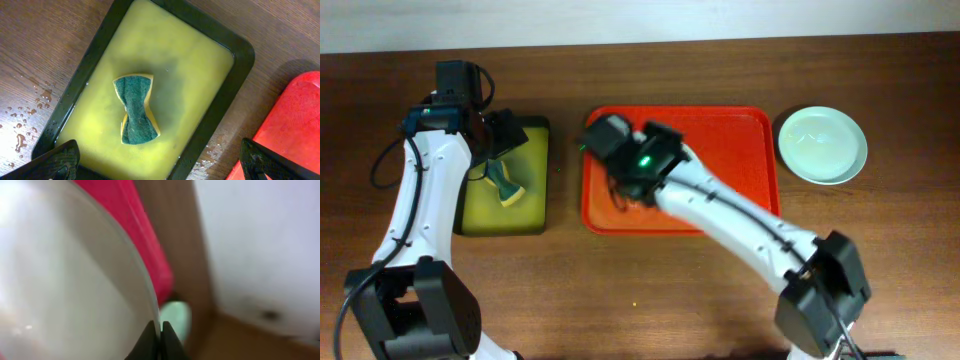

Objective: Clean dirty plates on tray and stack at the side

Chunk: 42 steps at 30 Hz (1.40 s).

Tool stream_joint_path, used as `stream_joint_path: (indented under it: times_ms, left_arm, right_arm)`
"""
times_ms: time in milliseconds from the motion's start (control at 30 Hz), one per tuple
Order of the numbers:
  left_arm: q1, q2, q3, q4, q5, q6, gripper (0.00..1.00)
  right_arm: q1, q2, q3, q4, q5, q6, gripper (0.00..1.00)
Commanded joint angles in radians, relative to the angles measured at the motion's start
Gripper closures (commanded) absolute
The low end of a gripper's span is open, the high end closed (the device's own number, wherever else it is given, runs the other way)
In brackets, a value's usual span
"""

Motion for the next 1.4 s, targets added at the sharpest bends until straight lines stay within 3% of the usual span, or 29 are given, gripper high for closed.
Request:
stream_joint_path:
  times_ms: [0, 33, 100, 167, 233, 333, 400, 433, 467, 500, 533, 567, 700, 767, 900, 1000, 1233, 1367]
  left_arm:
    - [0.003, 0.000, 0.006, 0.000, 0.003, 0.002, 0.01]
    - [0.003, 0.000, 0.006, 0.000, 0.003, 0.002, 0.01]
    - [0.003, 0.000, 0.006, 0.000, 0.003, 0.002, 0.00]
    - [0.003, 0.000, 0.006, 0.000, 0.003, 0.002, 0.01]
    - [0.003, 0.000, 0.006, 0.000, 0.003, 0.002, 0.01]
    - [0.003, 0.000, 0.006, 0.000, 0.003, 0.002, 0.01]
    - [0.003, 0.000, 0.006, 0.000, 0.003, 0.002, 0.01]
    - [0.003, 0.000, 0.006, 0.000, 0.003, 0.002, 0.01]
    - [0.003, 0.000, 0.006, 0.000, 0.003, 0.002, 0.01]
    - [0.003, 0.000, 0.006, 0.000, 0.003, 0.002, 0.01]
    - [0.003, 0.000, 0.006, 0.000, 0.003, 0.002, 0.01]
    - [0.003, 0.000, 0.006, 0.000, 0.003, 0.002, 0.01]
    - [0.003, 0.000, 0.006, 0.000, 0.003, 0.002, 0.01]
    - [0.003, 0.000, 0.006, 0.000, 0.003, 0.002, 0.00]
    - [0.003, 0.000, 0.006, 0.000, 0.003, 0.002, 0.01]
    - [0.003, 0.000, 0.006, 0.000, 0.003, 0.002, 0.01]
    - [0.003, 0.000, 0.006, 0.000, 0.003, 0.002, 0.01]
    - [0.003, 0.000, 0.006, 0.000, 0.003, 0.002, 0.01]
  right_arm:
    - [-0.262, -0.079, 0.061, -0.001, -0.354, 0.422, 0.96]
    - [-0.359, -0.101, 0.075, 0.000, -0.457, 0.461, 0.96]
    - [-0.742, -0.111, 0.073, -0.005, -0.874, 0.616, 0.96]
    - [-1.003, -0.068, 0.041, -0.017, -1.041, 0.643, 0.96]
    - [-1.181, -0.005, -0.008, 0.010, -1.044, 0.644, 0.96]
    - [-1.278, 0.115, -0.031, 0.070, -1.043, 0.644, 0.96]
    - [-1.278, 0.170, -0.031, 0.088, -1.026, 0.645, 0.95]
    - [-1.273, 0.189, -0.031, 0.095, -1.025, 0.646, 0.79]
    - [-1.265, 0.193, -0.031, 0.100, -1.029, 0.641, 0.72]
    - [-1.254, 0.191, -0.031, 0.098, -1.037, 0.631, 0.55]
    - [-1.247, 0.185, -0.031, 0.084, -1.036, 0.632, 0.43]
    - [-1.243, 0.168, -0.031, 0.064, -1.036, 0.649, 0.40]
    - [-1.214, -0.109, -0.032, -0.153, -0.998, 0.699, 0.01]
    - [-1.126, -0.280, -0.069, -0.245, -0.896, 0.700, 0.01]
    - [-0.890, -0.539, -0.212, -0.315, -0.905, 0.715, 0.01]
    - [-0.724, -0.568, -0.213, -0.403, -0.904, 0.714, 0.01]
    - [-0.702, -0.518, -0.226, -0.415, -0.904, 0.703, 0.01]
    - [-0.660, -0.741, -0.463, -0.176, -0.901, 0.703, 0.01]
